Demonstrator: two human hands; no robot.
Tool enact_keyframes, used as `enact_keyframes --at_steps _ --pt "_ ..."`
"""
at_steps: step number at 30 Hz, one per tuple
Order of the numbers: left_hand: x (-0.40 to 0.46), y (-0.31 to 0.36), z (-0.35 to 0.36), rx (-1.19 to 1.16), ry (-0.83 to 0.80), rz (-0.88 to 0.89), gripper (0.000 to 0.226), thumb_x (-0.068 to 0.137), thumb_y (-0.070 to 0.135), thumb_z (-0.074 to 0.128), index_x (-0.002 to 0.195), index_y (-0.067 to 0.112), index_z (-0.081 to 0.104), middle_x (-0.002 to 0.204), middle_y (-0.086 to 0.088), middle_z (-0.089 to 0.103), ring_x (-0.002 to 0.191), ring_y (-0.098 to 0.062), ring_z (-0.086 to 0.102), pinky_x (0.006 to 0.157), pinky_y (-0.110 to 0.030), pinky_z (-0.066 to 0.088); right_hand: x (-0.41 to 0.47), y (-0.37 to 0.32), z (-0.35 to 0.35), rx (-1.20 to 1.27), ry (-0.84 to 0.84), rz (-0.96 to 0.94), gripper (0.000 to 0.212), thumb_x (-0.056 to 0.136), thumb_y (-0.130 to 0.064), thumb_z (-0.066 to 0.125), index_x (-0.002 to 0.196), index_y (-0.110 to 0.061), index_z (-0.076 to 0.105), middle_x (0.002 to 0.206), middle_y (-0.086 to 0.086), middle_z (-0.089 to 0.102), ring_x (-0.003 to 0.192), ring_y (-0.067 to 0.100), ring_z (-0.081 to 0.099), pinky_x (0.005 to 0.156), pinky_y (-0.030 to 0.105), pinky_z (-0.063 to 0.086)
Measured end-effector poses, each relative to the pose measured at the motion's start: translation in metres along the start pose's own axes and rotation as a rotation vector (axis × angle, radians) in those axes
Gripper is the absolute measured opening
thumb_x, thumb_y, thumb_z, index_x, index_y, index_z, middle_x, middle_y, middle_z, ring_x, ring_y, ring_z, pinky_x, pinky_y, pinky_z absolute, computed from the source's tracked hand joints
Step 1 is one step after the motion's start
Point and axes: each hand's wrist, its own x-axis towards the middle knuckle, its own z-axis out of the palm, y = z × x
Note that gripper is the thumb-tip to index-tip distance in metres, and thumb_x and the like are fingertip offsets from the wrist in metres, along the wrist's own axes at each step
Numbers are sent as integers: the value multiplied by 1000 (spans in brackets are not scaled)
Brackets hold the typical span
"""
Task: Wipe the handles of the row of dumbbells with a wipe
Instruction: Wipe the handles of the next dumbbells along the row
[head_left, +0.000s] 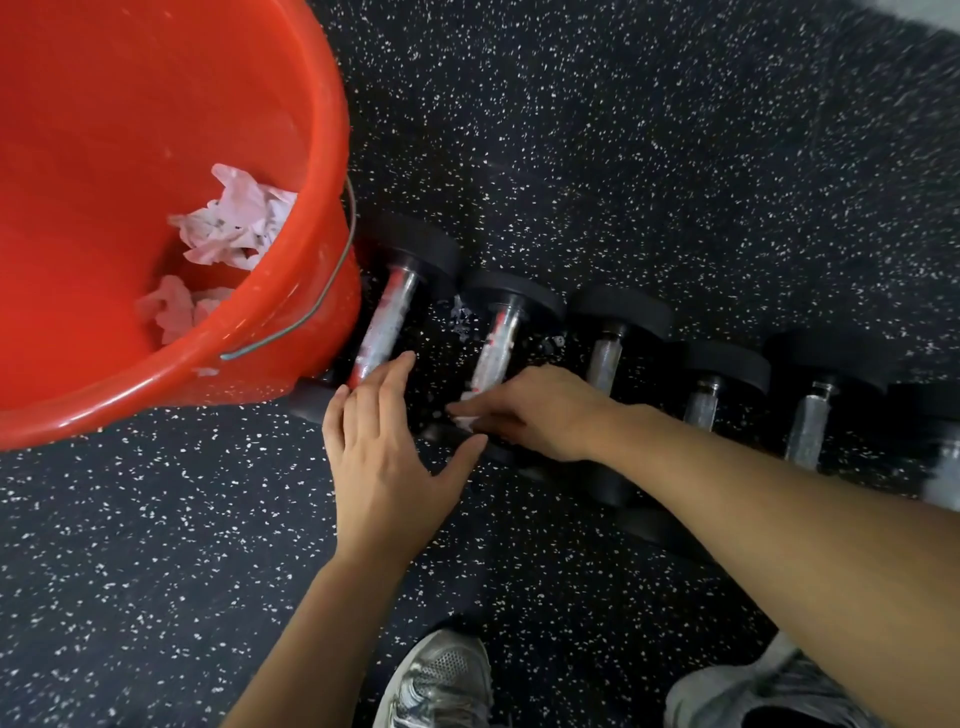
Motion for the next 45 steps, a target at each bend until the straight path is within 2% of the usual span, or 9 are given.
enact_keyframes --at_steps 3,4,8,13,17,19,29,39,45 --pt "0 10 2 -31 -3 31 94 81 63 72 152 11 38 147 -6 53 140 -24 45 124 -46 22 -22 12 -3 316 215 64 38 104 -40 52 142 -47 54 83 -39 69 70 -2 67 71 21 53" --pt "0 15 3 -44 -13 47 95 81 65 71 152 11 39 148 -6 53 141 -23 44 123 -45 22 -30 20 -4 358 308 86 38 104 -37 53 141 -46 55 69 -38 63 60 0 63 63 19 50" --pt "0 37 15 -91 -72 146 98 80 71 69 154 13 39 151 -4 50 144 -22 42 127 -44 17 -61 53 -11 404 539 237 36 104 -36 53 140 -43 59 65 -25 61 64 -9 60 65 14 44" --pt "-2 56 33 -107 -142 196 102 80 78 65 155 14 39 153 -3 47 145 -23 41 128 -41 12 -77 88 -14 295 532 375 32 104 -37 55 135 -39 65 57 -32 54 59 -11 53 66 19 40" --pt "-4 57 40 2 -165 224 106 75 78 70 155 14 39 149 -4 51 141 -25 46 126 -48 19 -66 93 -5 121 453 385 34 104 -42 50 137 -45 60 106 -12 78 97 16 73 82 35 57" --pt "-4 57 41 34 -167 223 107 74 79 70 154 14 41 148 -4 52 140 -25 48 126 -46 20 -60 93 2 41 413 393 37 105 -45 45 140 -47 56 126 -6 74 112 23 70 89 39 56" --pt "-5 62 46 64 -158 210 110 72 85 66 150 12 45 147 -5 55 137 -26 51 123 -44 20 -72 94 19 223 401 357 37 106 -48 43 140 -48 55 133 -11 69 119 14 67 96 33 54" --pt "-5 60 47 59 -154 200 111 71 86 65 150 12 46 147 -5 55 135 -26 51 122 -41 19 -91 77 40 350 308 276 35 104 -42 49 138 -43 60 118 -11 76 106 8 71 93 32 56" --pt "-7 59 48 57 -130 212 110 71 85 68 149 9 48 145 -7 57 133 -28 52 118 -44 25 -90 73 28 202 -8 192 37 102 -51 44 137 -49 57 136 -16 66 126 10 62 107 37 48"
